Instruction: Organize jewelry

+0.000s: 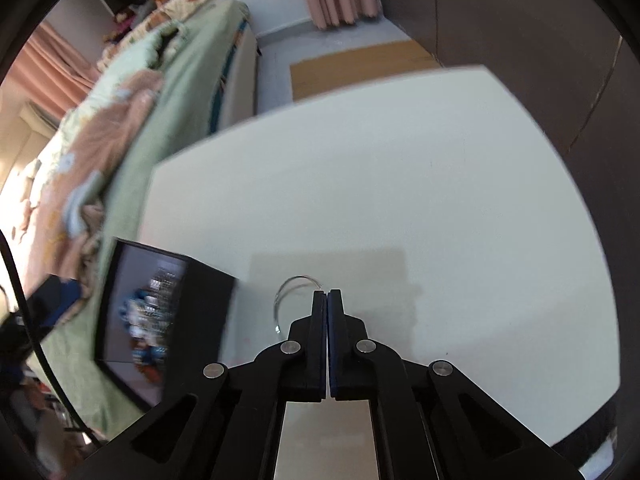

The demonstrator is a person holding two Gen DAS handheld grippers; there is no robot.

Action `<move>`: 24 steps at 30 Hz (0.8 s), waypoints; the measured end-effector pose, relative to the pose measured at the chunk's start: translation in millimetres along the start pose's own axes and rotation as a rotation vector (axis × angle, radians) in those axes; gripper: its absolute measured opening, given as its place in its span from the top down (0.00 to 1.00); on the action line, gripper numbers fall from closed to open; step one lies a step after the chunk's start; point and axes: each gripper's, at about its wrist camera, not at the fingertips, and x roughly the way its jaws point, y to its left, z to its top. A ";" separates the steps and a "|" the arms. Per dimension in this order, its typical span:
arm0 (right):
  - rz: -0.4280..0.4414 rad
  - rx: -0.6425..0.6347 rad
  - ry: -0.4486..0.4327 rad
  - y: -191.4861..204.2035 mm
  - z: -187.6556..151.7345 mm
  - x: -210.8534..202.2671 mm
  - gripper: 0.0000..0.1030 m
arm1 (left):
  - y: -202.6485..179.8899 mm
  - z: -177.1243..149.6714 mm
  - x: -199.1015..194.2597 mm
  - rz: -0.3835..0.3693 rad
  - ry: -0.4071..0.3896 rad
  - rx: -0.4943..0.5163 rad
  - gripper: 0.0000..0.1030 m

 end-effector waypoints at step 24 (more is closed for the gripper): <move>-0.137 -0.057 0.082 1.7 5.0 25.4 0.80 | 15.5 1.1 -19.7 -0.018 -0.033 -0.040 0.36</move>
